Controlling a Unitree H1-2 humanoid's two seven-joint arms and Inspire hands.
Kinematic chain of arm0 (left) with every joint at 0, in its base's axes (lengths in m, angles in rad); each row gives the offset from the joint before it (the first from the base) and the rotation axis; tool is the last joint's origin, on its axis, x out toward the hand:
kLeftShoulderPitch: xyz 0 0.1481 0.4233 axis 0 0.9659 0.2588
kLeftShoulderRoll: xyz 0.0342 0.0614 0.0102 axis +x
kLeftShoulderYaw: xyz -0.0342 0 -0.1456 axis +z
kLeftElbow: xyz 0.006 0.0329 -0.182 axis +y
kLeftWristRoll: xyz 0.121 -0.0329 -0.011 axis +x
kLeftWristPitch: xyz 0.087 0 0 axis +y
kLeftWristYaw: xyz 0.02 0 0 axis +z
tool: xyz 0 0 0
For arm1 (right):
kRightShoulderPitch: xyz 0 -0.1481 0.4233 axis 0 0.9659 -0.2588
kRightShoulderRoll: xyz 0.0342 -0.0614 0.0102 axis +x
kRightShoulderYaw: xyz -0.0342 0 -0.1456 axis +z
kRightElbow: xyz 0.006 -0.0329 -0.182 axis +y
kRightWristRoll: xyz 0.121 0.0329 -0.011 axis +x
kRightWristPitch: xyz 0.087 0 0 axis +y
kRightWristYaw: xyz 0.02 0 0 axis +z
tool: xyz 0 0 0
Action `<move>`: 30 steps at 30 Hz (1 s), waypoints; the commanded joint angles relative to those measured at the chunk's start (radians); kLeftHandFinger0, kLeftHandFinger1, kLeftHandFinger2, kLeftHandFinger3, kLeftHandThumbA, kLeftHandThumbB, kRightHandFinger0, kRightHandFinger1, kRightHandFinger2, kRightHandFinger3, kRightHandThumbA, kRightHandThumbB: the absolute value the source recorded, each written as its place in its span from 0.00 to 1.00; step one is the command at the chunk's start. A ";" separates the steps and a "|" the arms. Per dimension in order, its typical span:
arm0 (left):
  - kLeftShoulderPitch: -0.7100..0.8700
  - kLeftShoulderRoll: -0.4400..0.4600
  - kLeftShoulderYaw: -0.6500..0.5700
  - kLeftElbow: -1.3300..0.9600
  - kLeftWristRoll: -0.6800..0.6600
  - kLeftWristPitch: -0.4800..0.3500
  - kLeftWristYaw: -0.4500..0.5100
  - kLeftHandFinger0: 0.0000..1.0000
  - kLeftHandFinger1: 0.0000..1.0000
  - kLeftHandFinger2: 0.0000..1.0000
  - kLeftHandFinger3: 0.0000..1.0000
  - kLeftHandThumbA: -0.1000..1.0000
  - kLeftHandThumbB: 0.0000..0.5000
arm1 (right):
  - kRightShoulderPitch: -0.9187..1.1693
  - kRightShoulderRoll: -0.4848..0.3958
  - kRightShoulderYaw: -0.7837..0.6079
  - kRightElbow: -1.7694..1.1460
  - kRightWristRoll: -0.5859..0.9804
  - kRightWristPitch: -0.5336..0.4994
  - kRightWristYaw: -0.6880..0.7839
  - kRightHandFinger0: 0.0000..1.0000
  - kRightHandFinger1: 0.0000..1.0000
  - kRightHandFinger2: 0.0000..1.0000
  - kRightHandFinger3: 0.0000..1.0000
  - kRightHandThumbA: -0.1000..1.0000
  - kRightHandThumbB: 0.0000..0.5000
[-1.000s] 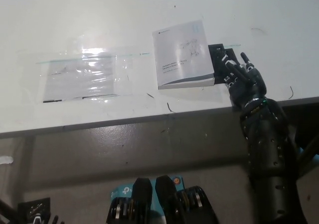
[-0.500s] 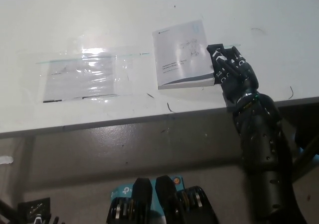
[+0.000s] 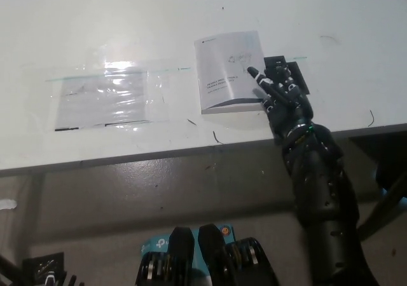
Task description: The robot uses its right hand to slide under the cover of the book kept in the middle of the desk and open it
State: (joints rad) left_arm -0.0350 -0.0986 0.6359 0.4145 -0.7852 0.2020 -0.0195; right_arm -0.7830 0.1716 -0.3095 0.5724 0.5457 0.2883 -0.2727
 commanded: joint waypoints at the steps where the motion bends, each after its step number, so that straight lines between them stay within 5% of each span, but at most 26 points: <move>1: -0.005 0.013 -0.008 -0.007 -0.006 -0.006 -0.003 0.98 0.89 0.85 0.99 1.00 0.19 | -0.057 0.032 0.003 0.002 -0.009 -0.049 0.019 0.75 0.79 0.80 0.96 1.00 0.23; 17: 0.000 0.014 -0.018 0.004 -0.015 -0.005 -0.007 1.00 0.89 0.87 1.00 1.00 0.16 | -0.119 0.033 0.076 -0.036 -0.073 -0.013 0.041 0.71 0.75 0.79 0.94 1.00 0.19; 30: -0.009 0.021 -0.021 0.003 -0.011 0.003 0.005 1.00 0.91 0.91 1.00 1.00 0.14 | -0.153 -0.033 0.262 -0.067 -0.239 -0.055 0.085 0.65 0.65 0.66 0.82 1.00 0.36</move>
State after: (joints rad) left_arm -0.0361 -0.0872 0.6182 0.4267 -0.7859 0.2028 -0.0192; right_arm -0.8654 0.1463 -0.0864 0.5723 0.3817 0.2836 -0.2288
